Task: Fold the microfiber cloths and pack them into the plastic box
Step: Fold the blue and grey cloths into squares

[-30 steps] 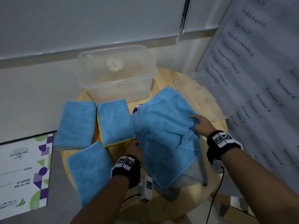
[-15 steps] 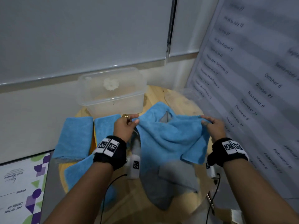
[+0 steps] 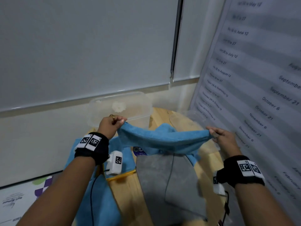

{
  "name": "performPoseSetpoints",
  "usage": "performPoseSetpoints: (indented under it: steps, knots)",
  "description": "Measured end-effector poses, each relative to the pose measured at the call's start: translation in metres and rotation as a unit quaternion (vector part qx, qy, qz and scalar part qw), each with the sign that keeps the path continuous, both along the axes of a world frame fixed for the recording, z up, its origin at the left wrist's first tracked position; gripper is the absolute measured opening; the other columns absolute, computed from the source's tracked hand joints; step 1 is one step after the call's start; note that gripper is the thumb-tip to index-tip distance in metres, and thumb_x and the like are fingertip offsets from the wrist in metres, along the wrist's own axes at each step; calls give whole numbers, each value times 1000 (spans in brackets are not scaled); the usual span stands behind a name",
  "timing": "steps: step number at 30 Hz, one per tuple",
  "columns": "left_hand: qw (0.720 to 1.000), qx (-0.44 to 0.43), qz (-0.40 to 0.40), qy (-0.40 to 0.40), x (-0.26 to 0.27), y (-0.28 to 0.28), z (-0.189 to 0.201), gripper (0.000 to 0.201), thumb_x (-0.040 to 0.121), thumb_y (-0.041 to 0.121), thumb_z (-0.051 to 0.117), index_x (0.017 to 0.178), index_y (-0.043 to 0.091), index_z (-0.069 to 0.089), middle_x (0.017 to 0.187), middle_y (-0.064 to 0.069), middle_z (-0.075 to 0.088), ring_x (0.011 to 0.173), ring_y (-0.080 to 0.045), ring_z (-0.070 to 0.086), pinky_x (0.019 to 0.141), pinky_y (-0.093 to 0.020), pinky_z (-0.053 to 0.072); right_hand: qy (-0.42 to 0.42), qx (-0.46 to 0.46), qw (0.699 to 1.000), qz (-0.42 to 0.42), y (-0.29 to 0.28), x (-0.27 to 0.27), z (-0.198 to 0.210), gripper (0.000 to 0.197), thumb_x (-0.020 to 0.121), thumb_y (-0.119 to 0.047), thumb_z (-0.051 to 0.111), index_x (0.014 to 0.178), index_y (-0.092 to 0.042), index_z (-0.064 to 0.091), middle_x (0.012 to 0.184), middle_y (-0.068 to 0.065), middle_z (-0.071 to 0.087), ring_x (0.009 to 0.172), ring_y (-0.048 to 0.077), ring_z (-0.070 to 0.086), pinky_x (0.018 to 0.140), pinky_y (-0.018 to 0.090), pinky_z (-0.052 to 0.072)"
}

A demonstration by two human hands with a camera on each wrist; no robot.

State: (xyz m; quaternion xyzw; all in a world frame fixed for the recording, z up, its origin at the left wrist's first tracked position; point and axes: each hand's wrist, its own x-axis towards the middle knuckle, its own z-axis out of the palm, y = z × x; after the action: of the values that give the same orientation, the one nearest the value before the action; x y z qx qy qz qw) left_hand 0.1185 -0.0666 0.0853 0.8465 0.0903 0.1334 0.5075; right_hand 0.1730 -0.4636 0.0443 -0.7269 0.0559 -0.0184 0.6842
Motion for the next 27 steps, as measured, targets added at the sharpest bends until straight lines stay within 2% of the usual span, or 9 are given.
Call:
performPoseSetpoints:
  steps: [2,3,5,8,12,15,19,23,27]
  knots:
    - [999,31,-8,12,3,5,0,17,90,4,55,97,-1,70,82,1,65,78,5,60,82,-21,43,-1,-9,1000,5,-2,-1,3,19,89,-4,58,104,-9,68,93,6,66,97,19,58,88,22,45]
    - [998,50,-11,21,5,9,-1,18,91,6,55,96,1,71,82,2,66,77,6,60,81,-21,44,-2,-15,1000,5,-3,-1,6,20,88,-2,58,105,-7,68,89,2,66,91,16,58,83,16,46]
    - [996,76,-15,44,9,15,-3,21,93,10,52,94,3,72,88,-5,68,83,-9,60,84,-28,47,-7,-27,1000,2,-6,-2,13,22,88,2,57,108,-2,65,83,-3,63,80,6,56,67,3,45]
    - [988,123,-41,84,14,20,-2,29,96,15,46,83,10,71,88,-9,68,82,-19,58,79,-29,43,-7,-21,1000,-11,-11,-4,22,20,87,5,56,102,-5,65,73,-6,64,64,-6,57,54,-1,41]
    - [970,193,-92,115,15,14,9,34,98,18,42,70,22,61,81,-1,59,84,-19,53,80,-28,36,48,-45,998,18,-19,-7,24,16,88,-1,58,89,-14,68,60,-4,62,46,6,47,38,7,31]
    - [965,194,-123,130,14,13,16,36,98,17,42,69,25,62,77,3,60,81,-15,53,77,-25,37,63,-25,997,30,-23,-8,21,16,89,-2,57,93,-12,69,57,-8,68,42,0,53,42,9,40]
    - [967,120,-140,174,14,12,25,28,97,19,45,88,4,68,79,2,61,73,-12,52,58,-18,43,30,-40,997,57,-22,-16,24,21,80,0,67,100,-5,68,77,5,68,56,-4,60,54,9,49]
    - [959,158,-171,159,17,14,31,12,82,7,68,94,5,68,79,7,62,73,-4,56,63,-8,46,6,-77,995,64,-18,-16,31,31,73,7,71,99,-7,67,82,7,66,58,-7,61,58,5,48]
    - [950,235,-153,134,26,18,26,19,83,12,67,99,0,70,89,-7,64,84,-18,57,77,-23,40,-19,-153,986,57,-13,-8,29,18,76,4,70,92,-3,68,73,5,63,53,-6,58,55,4,46]
